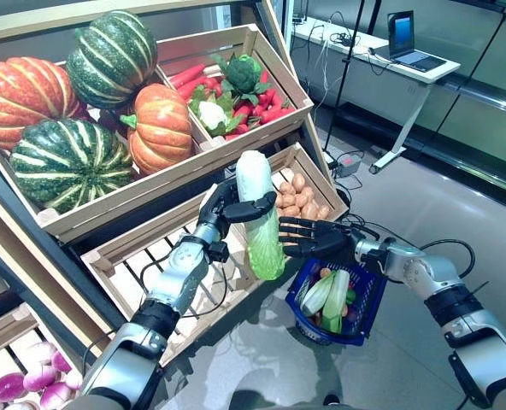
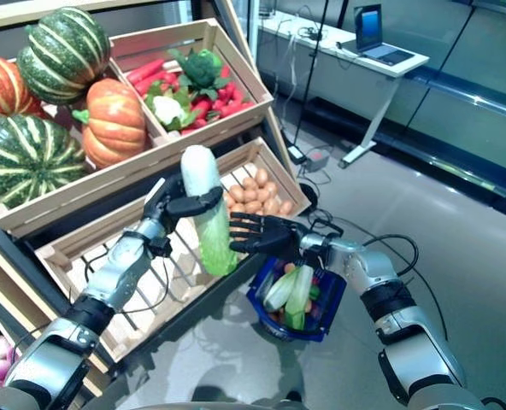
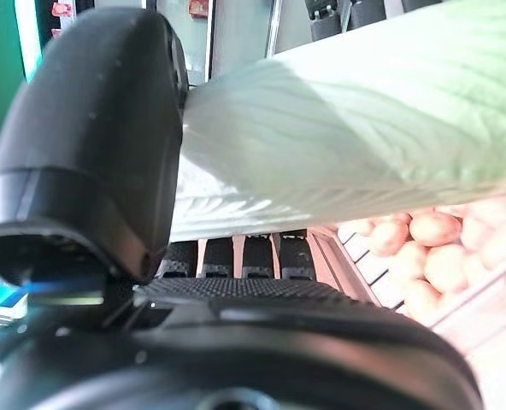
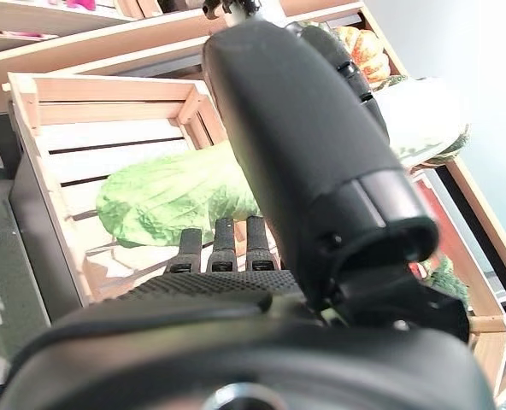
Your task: Put vegetables into the basket
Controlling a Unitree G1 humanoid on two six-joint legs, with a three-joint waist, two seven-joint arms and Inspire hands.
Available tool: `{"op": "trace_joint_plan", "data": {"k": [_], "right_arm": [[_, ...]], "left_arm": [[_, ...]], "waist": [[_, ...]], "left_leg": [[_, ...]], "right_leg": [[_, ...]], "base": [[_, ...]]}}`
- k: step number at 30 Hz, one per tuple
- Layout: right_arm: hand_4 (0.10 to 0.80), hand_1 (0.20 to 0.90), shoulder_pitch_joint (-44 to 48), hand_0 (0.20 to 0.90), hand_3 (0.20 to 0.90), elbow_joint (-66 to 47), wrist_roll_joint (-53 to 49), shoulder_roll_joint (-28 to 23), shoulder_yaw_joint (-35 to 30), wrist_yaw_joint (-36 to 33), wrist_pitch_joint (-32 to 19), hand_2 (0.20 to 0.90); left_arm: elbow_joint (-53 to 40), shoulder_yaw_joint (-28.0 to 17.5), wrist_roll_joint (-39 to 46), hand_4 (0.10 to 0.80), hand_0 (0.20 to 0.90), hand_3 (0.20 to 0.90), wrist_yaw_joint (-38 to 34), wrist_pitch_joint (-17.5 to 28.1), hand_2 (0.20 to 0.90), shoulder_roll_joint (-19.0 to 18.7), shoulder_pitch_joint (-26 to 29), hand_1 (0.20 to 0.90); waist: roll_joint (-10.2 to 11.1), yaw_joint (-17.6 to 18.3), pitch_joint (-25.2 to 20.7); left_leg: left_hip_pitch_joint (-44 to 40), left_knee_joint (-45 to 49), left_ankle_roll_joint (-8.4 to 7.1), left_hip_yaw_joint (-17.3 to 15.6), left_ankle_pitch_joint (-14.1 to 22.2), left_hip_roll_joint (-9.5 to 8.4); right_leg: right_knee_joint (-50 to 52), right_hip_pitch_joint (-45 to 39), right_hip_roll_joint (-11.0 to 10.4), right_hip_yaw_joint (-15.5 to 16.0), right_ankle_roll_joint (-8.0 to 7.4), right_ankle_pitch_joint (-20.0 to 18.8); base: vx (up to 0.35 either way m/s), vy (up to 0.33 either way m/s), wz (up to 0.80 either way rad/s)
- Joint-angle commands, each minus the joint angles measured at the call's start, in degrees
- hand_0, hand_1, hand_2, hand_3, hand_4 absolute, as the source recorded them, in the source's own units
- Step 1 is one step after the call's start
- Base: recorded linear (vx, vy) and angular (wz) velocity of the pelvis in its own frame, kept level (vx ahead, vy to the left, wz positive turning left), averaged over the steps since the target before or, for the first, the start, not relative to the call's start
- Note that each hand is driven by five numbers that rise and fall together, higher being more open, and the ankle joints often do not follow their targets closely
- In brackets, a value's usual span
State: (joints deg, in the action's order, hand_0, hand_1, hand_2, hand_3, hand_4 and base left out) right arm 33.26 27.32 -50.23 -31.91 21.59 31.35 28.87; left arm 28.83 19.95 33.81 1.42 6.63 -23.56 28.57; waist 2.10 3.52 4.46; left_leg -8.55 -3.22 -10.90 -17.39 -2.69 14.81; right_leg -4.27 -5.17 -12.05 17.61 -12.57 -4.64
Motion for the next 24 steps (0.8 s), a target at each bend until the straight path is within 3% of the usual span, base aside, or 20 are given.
{"op": "trace_joint_plan", "data": {"k": [1,16,24], "right_arm": [[0.8,0.9,2.9,0.9,0.9,-1.2,-8.0,3.7,1.3,4.4,-1.6,0.9],[0.8,0.9,6.1,0.9,0.9,2.8,-12.5,11.3,3.8,1.3,1.8,0.9],[0.8,0.9,8.6,0.9,0.9,5.7,-9.4,12.8,4.5,-8.8,-3.4,0.9]], "left_arm": [[-7.0,0.5,1.7,0.4,0.3,0.3,0.3,5.1,0.3,0.1,5.1,0.3],[-10.5,4.1,4.2,0.4,0.3,0.3,3.4,3.6,0.3,5.2,4.5,0.3],[-13.2,6.3,4.2,0.4,0.3,0.3,2.0,4.6,0.3,6.3,5.3,0.3]], "waist": [[0.7,-1.4,-4.5],[0.3,-3.0,-4.7],[0.3,-3.3,-4.9]], "left_leg": [[2.6,-0.9,2.71,2.4,0.1,-3.03],[2.0,-1.4,2.73,4.4,0.5,-3.46],[1.9,-1.8,2.89,5.1,0.6,-3.67]], "right_leg": [[0.4,-1.2,2.5,-1.1,3.45,2.7],[-0.1,-2.2,2.3,-1.1,3.58,3.0],[-0.2,-2.2,2.2,-1.6,3.55,2.8]], "base": [[0.0,0.0,0.0],[0.01,0.014,0.05],[0.004,0.009,0.07]]}}
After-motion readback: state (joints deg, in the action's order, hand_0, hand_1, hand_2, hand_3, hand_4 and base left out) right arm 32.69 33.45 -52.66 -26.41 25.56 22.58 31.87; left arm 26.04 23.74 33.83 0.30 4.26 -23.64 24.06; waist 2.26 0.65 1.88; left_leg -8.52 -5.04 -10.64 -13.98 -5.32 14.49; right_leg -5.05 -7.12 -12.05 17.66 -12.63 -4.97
